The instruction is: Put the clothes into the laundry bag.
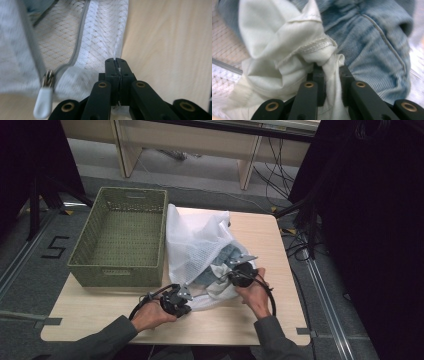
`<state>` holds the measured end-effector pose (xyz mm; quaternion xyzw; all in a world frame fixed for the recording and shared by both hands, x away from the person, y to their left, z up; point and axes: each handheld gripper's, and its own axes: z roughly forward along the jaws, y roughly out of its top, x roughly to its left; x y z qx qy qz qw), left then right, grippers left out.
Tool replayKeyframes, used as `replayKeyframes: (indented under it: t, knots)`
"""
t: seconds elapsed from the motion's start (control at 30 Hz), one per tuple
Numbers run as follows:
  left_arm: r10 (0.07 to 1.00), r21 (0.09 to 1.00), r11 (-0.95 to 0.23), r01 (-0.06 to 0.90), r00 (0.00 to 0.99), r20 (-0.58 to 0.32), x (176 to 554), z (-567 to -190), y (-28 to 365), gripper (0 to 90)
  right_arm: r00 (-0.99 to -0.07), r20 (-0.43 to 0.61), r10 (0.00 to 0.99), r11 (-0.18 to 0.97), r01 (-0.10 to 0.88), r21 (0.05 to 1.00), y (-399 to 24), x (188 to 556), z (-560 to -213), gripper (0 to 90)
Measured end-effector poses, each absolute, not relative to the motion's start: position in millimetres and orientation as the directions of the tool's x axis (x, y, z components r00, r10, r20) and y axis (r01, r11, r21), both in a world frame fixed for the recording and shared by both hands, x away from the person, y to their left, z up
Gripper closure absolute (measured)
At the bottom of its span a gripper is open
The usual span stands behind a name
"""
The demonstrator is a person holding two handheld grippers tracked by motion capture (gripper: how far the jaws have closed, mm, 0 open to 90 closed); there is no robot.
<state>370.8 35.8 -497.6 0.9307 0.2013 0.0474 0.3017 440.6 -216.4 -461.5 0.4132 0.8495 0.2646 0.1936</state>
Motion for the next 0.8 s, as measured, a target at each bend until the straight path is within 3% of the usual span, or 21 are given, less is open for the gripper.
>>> replayKeyframes:
  t: [0.17, 0.3, 0.43, 0.67, 0.8]
  knots:
    - [0.376, 0.591, -0.741, 0.318, 0.926, -0.026, 363, -498, 24, 88.1, -0.594, -0.091, 0.8, 0.518, 0.604, 0.606, -236, 424, -458, 81.6]
    - [0.355, 0.578, -0.761, 0.294, 0.935, -0.009, 364, -497, 25, 88.1, -0.572, 0.06, 0.818, 0.411, 0.654, 0.636, -226, 417, -454, 81.5]
    - [0.357, 0.583, -0.756, 0.297, 0.934, -0.014, 364, -497, 25, 88.1, -0.572, 0.076, 0.816, 0.391, 0.645, 0.656, -213, 420, -455, 81.5]
    - [0.351, 0.579, -0.76, 0.297, 0.936, -0.02, 362, -497, 26, 88.1, -0.537, -0.063, 0.841, 0.441, 0.615, 0.654, -202, 439, -464, 81.6]
    - [0.361, 0.581, -0.752, 0.312, 0.932, -0.033, 360, -497, 26, 88.1, -0.49, -0.062, 0.87, 0.403, 0.631, 0.663, -202, 450, -470, 81.5]
